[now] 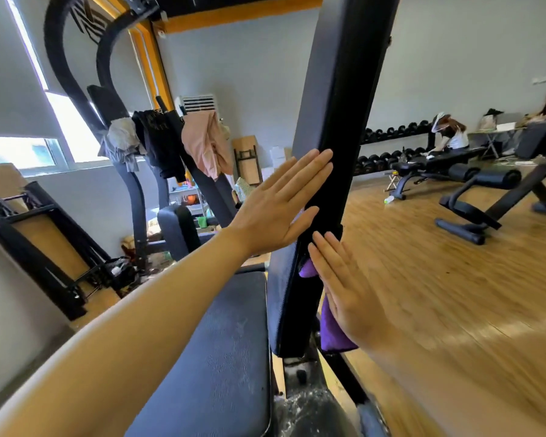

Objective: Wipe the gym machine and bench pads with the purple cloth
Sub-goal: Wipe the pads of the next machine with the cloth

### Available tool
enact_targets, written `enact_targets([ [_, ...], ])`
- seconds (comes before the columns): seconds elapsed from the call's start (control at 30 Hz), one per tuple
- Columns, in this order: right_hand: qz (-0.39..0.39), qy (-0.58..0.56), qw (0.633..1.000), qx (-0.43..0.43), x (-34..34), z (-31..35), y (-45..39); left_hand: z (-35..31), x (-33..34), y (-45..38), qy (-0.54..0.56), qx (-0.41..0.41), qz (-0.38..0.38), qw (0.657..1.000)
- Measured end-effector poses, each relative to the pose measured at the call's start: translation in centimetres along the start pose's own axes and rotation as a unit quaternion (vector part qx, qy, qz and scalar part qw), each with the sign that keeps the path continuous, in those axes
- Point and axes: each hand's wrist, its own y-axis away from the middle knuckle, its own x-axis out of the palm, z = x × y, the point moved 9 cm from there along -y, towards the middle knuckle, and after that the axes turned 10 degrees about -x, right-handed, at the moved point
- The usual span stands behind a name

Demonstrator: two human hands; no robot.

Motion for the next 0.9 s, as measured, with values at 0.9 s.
enact_targets([
  [0.9,0.330,-0.034,0.939,0.088,-16.5,-0.5,-13.6,-1.7,-9.9,0.1,0.243,-0.077,0.213,0.943],
])
